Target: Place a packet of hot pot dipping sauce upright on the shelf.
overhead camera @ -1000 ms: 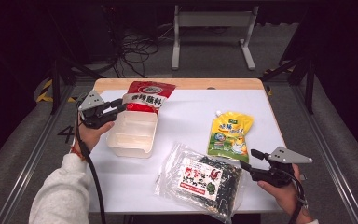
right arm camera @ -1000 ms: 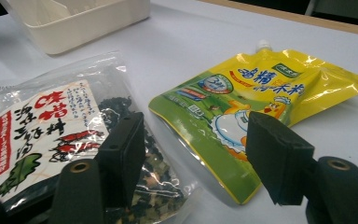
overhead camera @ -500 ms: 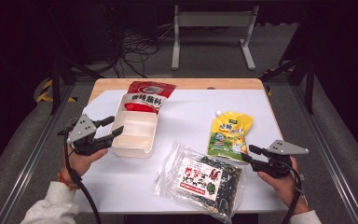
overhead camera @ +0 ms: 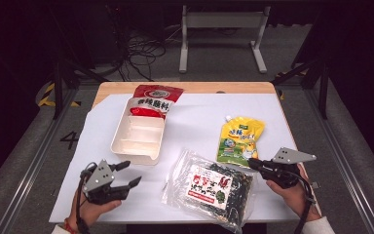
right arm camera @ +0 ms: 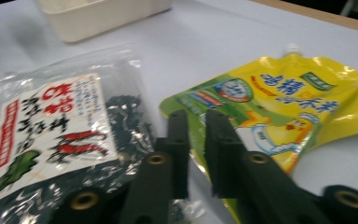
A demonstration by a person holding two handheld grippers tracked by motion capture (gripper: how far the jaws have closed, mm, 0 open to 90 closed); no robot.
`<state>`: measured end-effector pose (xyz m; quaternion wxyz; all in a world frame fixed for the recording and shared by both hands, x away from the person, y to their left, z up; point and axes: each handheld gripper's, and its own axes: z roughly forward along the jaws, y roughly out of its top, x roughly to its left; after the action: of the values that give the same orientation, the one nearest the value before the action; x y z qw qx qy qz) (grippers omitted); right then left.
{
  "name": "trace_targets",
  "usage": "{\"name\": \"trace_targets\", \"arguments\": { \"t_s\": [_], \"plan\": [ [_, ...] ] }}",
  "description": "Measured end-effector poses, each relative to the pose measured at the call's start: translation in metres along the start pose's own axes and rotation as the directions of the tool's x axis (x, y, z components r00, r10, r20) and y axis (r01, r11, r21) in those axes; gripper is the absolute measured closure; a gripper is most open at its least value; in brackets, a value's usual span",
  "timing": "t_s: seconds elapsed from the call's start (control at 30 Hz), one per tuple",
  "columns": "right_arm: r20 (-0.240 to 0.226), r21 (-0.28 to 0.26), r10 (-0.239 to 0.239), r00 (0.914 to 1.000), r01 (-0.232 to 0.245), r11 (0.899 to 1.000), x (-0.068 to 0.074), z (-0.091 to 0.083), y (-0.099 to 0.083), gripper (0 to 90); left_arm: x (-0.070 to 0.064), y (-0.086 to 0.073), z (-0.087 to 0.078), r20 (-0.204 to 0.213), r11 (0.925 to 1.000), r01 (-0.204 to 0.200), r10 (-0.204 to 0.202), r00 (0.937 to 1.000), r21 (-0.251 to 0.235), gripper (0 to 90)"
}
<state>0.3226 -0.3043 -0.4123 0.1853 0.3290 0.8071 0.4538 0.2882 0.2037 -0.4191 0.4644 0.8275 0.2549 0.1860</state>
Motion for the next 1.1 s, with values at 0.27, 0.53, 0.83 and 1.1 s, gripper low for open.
{"name": "trace_targets", "arguments": {
  "t_s": [0.27,0.53,0.83,1.1],
  "plan": [
    [0.038,0.031,-0.015,0.9992,0.014,0.999,0.005,0.001,0.000,84.4,-0.028,-0.016,0.017,0.105,0.9968,-0.013,0.005,0.9945,0.079,36.3],
    [-0.040,0.041,-0.075,0.9964,0.077,0.996,0.021,-0.002,0.004,86.9,-0.045,-0.016,0.034,0.228,0.9902,-0.059,0.029,0.9733,0.126,40.2],
    [-0.062,0.177,-0.118,0.9911,0.127,0.976,0.033,-0.003,-0.011,88.4,-0.053,-0.016,0.043,0.279,0.9802,-0.099,0.048,0.9590,0.172,57.9],
    [-0.061,0.255,-0.129,0.9898,0.140,0.957,0.031,-0.007,-0.023,83.3,-0.044,-0.017,0.049,0.196,0.9754,-0.062,0.019,0.9804,0.212,41.6]
  ]
}}
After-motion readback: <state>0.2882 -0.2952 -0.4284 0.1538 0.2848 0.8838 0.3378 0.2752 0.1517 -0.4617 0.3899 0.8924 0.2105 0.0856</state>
